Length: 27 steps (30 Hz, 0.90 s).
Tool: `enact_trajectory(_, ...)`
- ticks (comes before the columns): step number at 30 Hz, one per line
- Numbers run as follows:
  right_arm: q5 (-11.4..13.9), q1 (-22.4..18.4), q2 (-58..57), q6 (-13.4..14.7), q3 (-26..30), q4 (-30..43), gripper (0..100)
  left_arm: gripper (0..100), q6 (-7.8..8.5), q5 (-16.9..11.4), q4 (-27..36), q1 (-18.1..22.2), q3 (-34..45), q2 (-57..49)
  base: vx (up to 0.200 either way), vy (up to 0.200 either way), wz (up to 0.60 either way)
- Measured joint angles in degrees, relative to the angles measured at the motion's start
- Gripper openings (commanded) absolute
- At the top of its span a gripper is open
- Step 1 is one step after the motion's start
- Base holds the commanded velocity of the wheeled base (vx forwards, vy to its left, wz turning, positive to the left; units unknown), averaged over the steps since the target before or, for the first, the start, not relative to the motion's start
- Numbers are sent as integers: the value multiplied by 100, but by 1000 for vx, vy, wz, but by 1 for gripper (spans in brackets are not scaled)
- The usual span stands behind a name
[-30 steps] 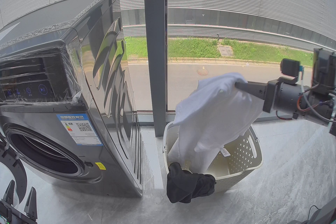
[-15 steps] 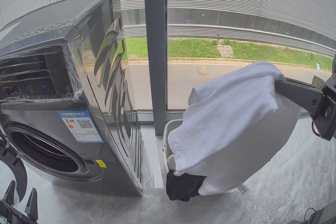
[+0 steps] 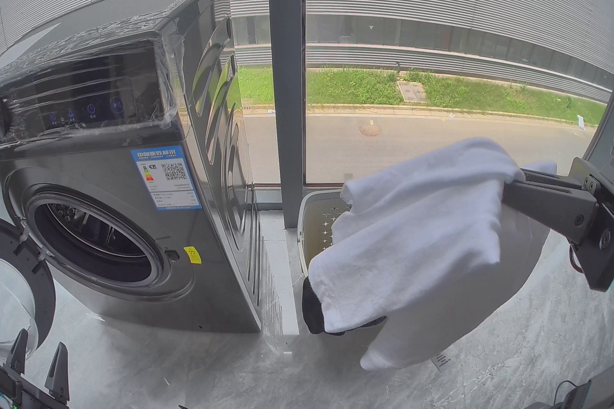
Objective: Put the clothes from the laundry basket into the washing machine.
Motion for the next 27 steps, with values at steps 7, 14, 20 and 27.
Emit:
enact_trajectory(7, -9, 24, -9, 0, 11, -1, 0, 100, -2, 0, -2, -2, 0, 0, -200, 0, 0)
enact_trajectory(14, 0, 28, -59, 0, 55, -4, 0, 100, -11, 2, -9, -4, 0, 0, -143, 0, 0)
enact_trajectory(20, 27, 26, -78, -6, -88, -9, 0, 100, -40, 33, -2, -2, 0, 0, 0, 0, 0)
enact_trajectory(27, 41, 133, -41, -12, -118, 0, 0, 100, 0, -88, -35, 0, 0, 0, 0, 0, 0)
